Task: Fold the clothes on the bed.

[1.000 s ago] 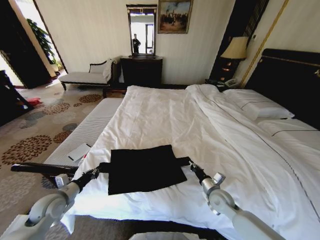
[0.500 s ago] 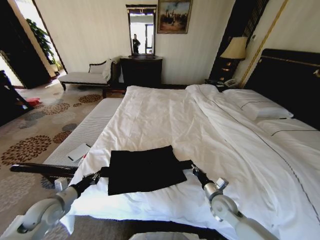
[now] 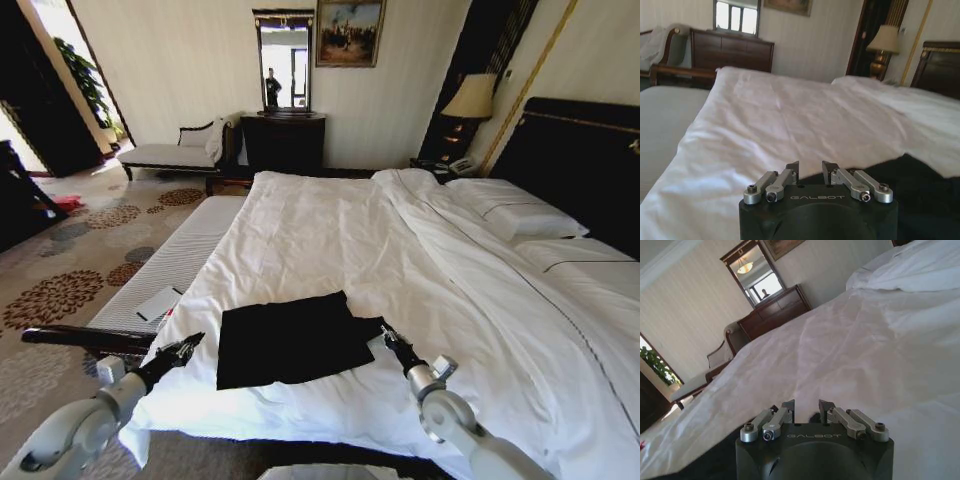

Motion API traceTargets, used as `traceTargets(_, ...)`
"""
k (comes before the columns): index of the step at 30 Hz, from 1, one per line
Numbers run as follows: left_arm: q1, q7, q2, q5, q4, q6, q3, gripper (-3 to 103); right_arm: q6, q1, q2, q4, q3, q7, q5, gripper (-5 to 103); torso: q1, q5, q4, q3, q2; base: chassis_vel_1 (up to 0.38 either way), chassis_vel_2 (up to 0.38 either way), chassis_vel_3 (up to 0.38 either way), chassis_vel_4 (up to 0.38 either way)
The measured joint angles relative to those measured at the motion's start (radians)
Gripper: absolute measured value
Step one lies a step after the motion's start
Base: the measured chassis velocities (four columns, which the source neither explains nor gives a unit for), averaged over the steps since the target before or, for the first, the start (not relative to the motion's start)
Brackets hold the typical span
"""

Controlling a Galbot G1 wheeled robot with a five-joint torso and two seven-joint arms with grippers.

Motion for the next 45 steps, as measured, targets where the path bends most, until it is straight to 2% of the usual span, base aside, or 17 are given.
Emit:
traceTargets(2,-0.009,0.013,-0.001,-0.017,-0.009,-0.006,-0.013,27,0.000,-0.009,-0.005,0.028,0.020,0.010,0.012,30,0.000,0.0001,0.0000,0.000,0.000,0.000,0.000,0.000,0.000)
traceTargets(5,-0.098,0.005,-0.004,-0.108,-0.011,-0.002,-0.041,43,-0.005,-0.033,-0.027,0.134,0.084,0.044,0.085,47,0.000,0.0000,-0.0001,0.000,0.000,0.000,0.000,0.000,0.000)
traceTargets(6,-0.154,-0.048,-0.006,-0.135,0.014,0.017,-0.023,49,-0.007,-0.036,-0.030,0.152,0.088,0.056,0.094,52,0.000,0.0000,0.0001,0.000,0.000,0.000,0.000,0.000,0.000)
traceTargets(7,-0.154,-0.048,-0.006,-0.135,0.014,0.017,-0.023,49,-0.007,-0.036,-0.030,0.152,0.088,0.056,0.094,52,0.000,0.0000,0.0001,0.000,0.000,0.000,0.000,0.000,0.000)
traceTargets(10,-0.274,-0.197,-0.036,-0.203,0.074,0.094,0.045,66,-0.011,-0.023,-0.024,0.158,0.081,0.078,0.095,62,0.000,0.0000,-0.0002,0.000,0.000,0.000,0.000,0.000,0.000)
traceTargets(11,-0.274,-0.197,-0.036,-0.203,0.074,0.094,0.045,66,-0.011,-0.023,-0.024,0.158,0.081,0.078,0.095,62,0.000,0.0000,-0.0002,0.000,0.000,0.000,0.000,0.000,0.000)
traceTargets(12,-0.319,-0.227,-0.061,-0.234,0.100,0.126,0.082,71,-0.013,-0.011,-0.020,0.151,0.072,0.089,0.095,68,0.000,-0.0003,-0.0002,0.000,0.000,0.000,0.000,0.000,0.000)
traceTargets(13,-0.332,-0.230,-0.070,-0.241,0.110,0.135,0.095,71,-0.014,-0.005,-0.018,0.147,0.068,0.095,0.095,73,0.000,-0.0003,-0.0002,0.000,0.000,0.000,0.000,0.000,0.000)
traceTargets(14,-0.349,-0.231,-0.085,-0.244,0.125,0.147,0.118,76,-0.015,0.003,-0.017,0.140,0.062,0.102,0.095,79,0.000,0.0000,-0.0002,0.000,0.000,0.000,0.000,0.000,0.000)
traceTargets(15,-0.364,-0.220,-0.101,-0.235,0.146,0.156,0.148,81,-0.017,0.009,-0.016,0.133,0.057,0.110,0.095,79,0.000,0.0000,-0.0001,0.000,0.000,0.000,0.000,0.000,0.000)
traceTargets(20,-0.363,-0.152,-0.130,-0.137,0.193,0.131,0.247,97,-0.022,0.017,-0.009,0.104,0.052,0.122,0.096,98,0.000,-0.0002,-0.0001,0.000,0.000,0.000,0.000,0.000,0.000)
traceTargets(24,-0.298,-0.094,-0.116,-0.097,0.149,0.108,0.288,100,-0.023,0.021,0.004,0.088,0.066,0.123,0.096,100,0.000,0.0000,0.0001,0.000,0.000,0.000,0.000,0.000,0.000)
traceTargets(30,-0.119,-0.019,-0.002,0.019,0.047,0.043,0.329,100,-0.024,0.026,0.017,0.069,0.085,0.128,0.096,100,0.000,0.0002,0.0003,0.000,0.000,0.000,0.000,0.000,0.000)
traceTargets(32,-0.101,-0.015,0.007,0.030,0.030,0.035,0.335,100,-0.025,0.029,0.019,0.065,0.085,0.130,0.096,100,0.000,0.0001,0.0003,0.000,0.000,0.000,0.000,0.000,0.000)
traceTargets(34,-0.086,-0.019,0.012,0.029,0.004,0.033,0.346,100,-0.025,0.035,0.021,0.057,0.083,0.132,0.096,100,0.000,0.0001,0.0003,0.000,0.000,0.000,0.000,0.000,0.000)
traceTargets(37,-0.079,-0.074,0.011,0.023,-0.035,0.035,0.388,100,-0.027,0.051,0.022,0.035,0.069,0.141,0.096,100,0.000,0.0002,-0.0003,0.000,0.000,0.000,0.000,0.000,0.000)
traceTargets(45,-0.135,-0.130,-0.022,0.023,-0.024,0.044,0.428,100,-0.032,0.068,0.023,0.022,0.055,0.149,0.096,100,0.000,-0.0002,0.0001,0.000,0.000,0.000,0.000,0.000,0.000)
